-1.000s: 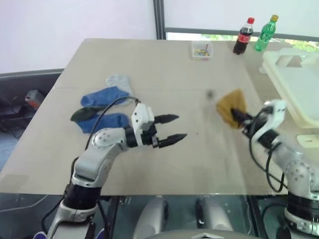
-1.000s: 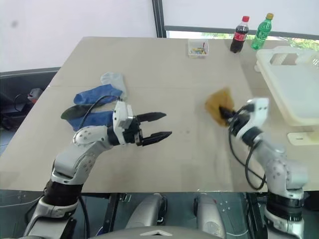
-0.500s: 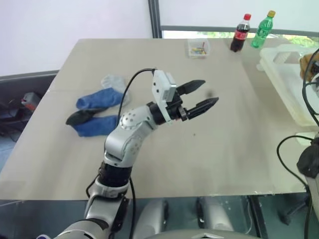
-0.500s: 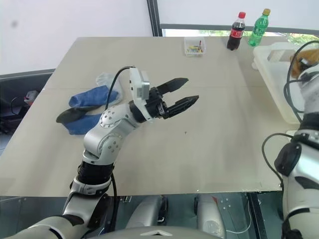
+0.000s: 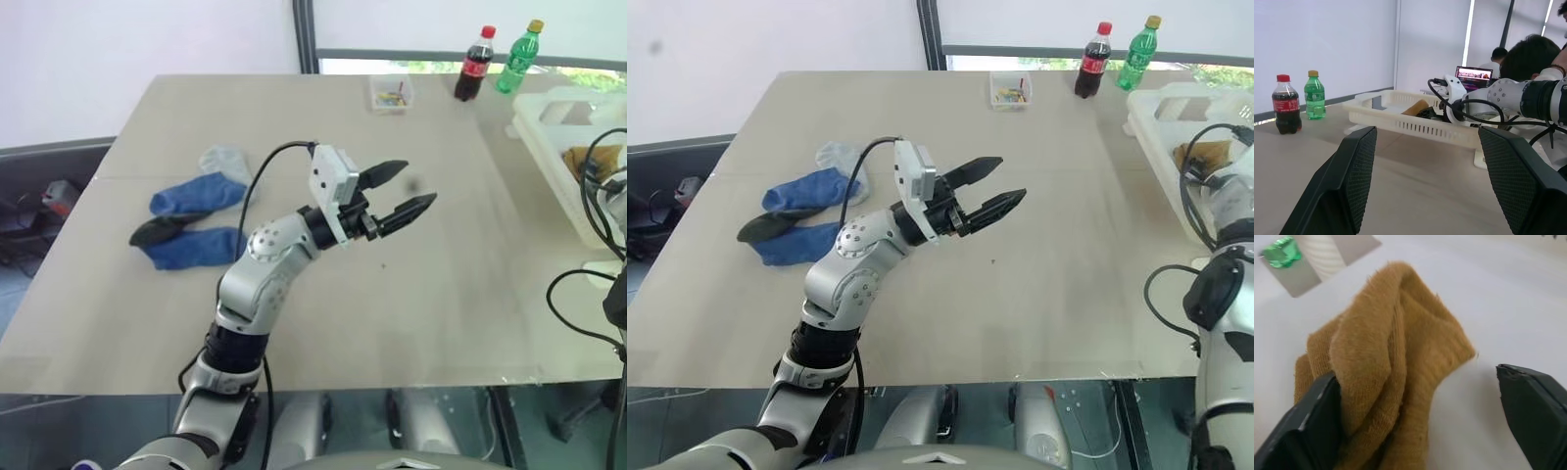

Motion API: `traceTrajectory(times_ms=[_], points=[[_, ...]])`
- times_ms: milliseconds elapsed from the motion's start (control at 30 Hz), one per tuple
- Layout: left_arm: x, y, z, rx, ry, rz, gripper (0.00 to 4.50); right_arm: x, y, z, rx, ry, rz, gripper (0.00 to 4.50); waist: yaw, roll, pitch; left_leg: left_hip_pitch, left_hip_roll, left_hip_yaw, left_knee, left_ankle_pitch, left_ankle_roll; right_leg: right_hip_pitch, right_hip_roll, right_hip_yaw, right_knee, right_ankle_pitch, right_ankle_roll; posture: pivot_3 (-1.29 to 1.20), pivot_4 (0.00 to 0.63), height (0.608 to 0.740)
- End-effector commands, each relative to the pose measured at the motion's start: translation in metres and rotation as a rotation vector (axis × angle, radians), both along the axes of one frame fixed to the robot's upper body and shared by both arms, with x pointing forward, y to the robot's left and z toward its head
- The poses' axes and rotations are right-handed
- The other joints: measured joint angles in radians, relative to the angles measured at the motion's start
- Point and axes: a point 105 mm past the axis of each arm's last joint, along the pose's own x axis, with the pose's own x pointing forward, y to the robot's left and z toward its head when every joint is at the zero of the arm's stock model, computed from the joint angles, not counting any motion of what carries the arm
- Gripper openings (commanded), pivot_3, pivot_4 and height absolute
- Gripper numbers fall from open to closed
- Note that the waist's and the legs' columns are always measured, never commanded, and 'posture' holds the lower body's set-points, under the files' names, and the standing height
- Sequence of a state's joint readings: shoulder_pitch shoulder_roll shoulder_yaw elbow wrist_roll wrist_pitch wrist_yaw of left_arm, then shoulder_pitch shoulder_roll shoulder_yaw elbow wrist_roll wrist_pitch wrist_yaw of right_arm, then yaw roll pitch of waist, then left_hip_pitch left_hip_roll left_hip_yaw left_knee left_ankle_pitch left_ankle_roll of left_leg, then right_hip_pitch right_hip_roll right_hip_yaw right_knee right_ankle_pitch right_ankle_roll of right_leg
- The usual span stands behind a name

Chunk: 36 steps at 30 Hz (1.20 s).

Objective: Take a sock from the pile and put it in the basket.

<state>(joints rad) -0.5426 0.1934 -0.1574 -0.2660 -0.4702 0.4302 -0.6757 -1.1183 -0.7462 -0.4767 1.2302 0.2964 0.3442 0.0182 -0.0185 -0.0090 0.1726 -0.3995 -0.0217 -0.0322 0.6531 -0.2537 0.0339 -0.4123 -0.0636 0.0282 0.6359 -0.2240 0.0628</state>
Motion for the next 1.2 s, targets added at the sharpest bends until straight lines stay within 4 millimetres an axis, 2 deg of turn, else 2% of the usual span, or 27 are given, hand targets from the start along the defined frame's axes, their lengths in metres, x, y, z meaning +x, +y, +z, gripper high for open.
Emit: traceTrajectory(times_ms=[33, 100, 200, 333, 400, 500, 567, 633, 700, 867, 1067, 1200], points=[[-0.005, 0.004, 0.007, -0.005, -0.026, -0.024, 3.55, -0.009, -0.009, 0.038, -0.096, -0.113, 0.013, 4.48, 0.002, 0.000, 0.000, 0.000, 0.000, 0.000, 0.000, 0.000, 0.000, 0.000, 0.000, 0.000, 0.000, 0.000, 0.000, 0.00, 0.150, 0.740], [-0.004, 0.005, 0.005, 0.012, -0.016, -0.033, 3.55, -0.018, -0.002, 0.048, -0.165, -0.161, 0.041, 4.48, 0.007, 0.000, 0.000, 0.000, 0.001, -0.002, 0.000, 0.000, 0.000, 0.000, 0.000, -0.001, 0.001, 0.000, 0.000, 0.00, 0.150, 0.740], [-0.003, 0.007, 0.002, 0.030, -0.004, -0.052, 3.55, -0.036, 0.022, 0.056, -0.241, -0.213, 0.113, 4.48, 0.009, 0.000, 0.000, -0.002, 0.002, -0.003, 0.001, 0.000, 0.000, 0.000, 0.000, -0.003, 0.001, 0.000, 0.000, 0.00, 0.150, 0.740], [-0.003, 0.011, -0.002, 0.065, 0.004, -0.094, 3.55, -0.073, 0.087, 0.058, -0.400, -0.285, 0.338, 4.48, 0.006, 0.001, -0.001, -0.001, 0.002, -0.006, 0.002, 0.000, 0.000, -0.001, -0.001, -0.001, 0.004, 0.000, 0.001, 0.00, 0.150, 0.740], [-0.001, 0.016, -0.007, 0.091, 0.003, -0.087, 3.55, -0.088, 0.119, 0.051, -0.424, -0.298, 0.454, 4.48, 0.006, 0.002, -0.001, 0.001, 0.002, -0.006, 0.002, 0.000, 0.001, -0.001, 0.000, -0.001, 0.005, 0.000, 0.001, 0.00, 0.150, 0.740], [0.000, 0.030, -0.010, 0.060, 0.020, -0.091, 3.55, -0.111, 0.168, 0.028, -0.459, -0.265, 0.668, 4.48, 0.000, 0.002, -0.001, 0.003, 0.003, -0.006, 0.003, 0.000, 0.001, 0.000, 0.001, 0.000, 0.007, 0.000, 0.001, 0.00, 0.150, 0.740], [0.002, 0.043, -0.017, 0.093, 0.032, -0.061, 3.55, -0.128, 0.192, 0.007, -0.502, -0.216, 0.813, 4.48, 0.003, 0.002, -0.001, 0.003, 0.003, -0.007, 0.004, 0.000, 0.001, 0.000, 0.002, 0.000, 0.007, -0.001, 0.001, 0.00, 0.150, 0.740], [0.003, 0.057, -0.023, 0.122, 0.041, -0.023, 3.55, -0.142, 0.205, -0.011, -0.529, -0.165, 0.919, 4.48, 0.003, 0.002, -0.001, 0.003, 0.004, -0.007, 0.006, 0.000, 0.001, 0.001, 0.003, -0.001, 0.007, -0.001, 0.001, 0.00, 0.150, 0.740], [0.000, 0.077, -0.031, 0.164, 0.063, 0.021, 3.55, -0.157, 0.210, -0.028, -0.520, -0.120, 0.993, 4.48, 0.004, 0.002, -0.001, 0.002, 0.005, -0.006, 0.009, 0.000, 0.001, 0.001, 0.002, 0.000, 0.007, -0.001, 0.001, 0.00, 0.150, 0.740], [-0.015, 0.127, -0.048, 0.258, 0.136, 0.134, 3.55, -0.178, 0.199, -0.043, -0.551, -0.055, 1.077, 4.48, 0.004, 0.001, -0.001, 0.002, 0.006, -0.006, 0.010, -0.001, 0.001, 0.001, 0.002, 0.000, 0.007, -0.001, 0.001, 0.00, 0.150, 0.740], [-0.031, 0.157, -0.063, 0.319, 0.207, 0.221, 3.55, -0.188, 0.193, -0.051, -0.556, -0.011, 1.151, 4.48, 0.010, 0.000, -0.001, 0.002, 0.007, -0.006, 0.013, -0.001, 0.001, 0.002, 0.002, -0.001, 0.007, -0.002, -0.002, 0.00, 0.150, 0.740], [-0.035, 0.164, -0.063, 0.316, 0.220, 0.241, 3.55, -0.191, 0.192, -0.052, -0.553, -0.002, 1.172, 4.48, 0.013, -0.001, -0.001, 0.002, 0.007, -0.006, 0.014, -0.001, 0.001, 0.002, 0.002, -0.002, 0.007, -0.003, -0.003, 0.00, 0.150, 0.740]])
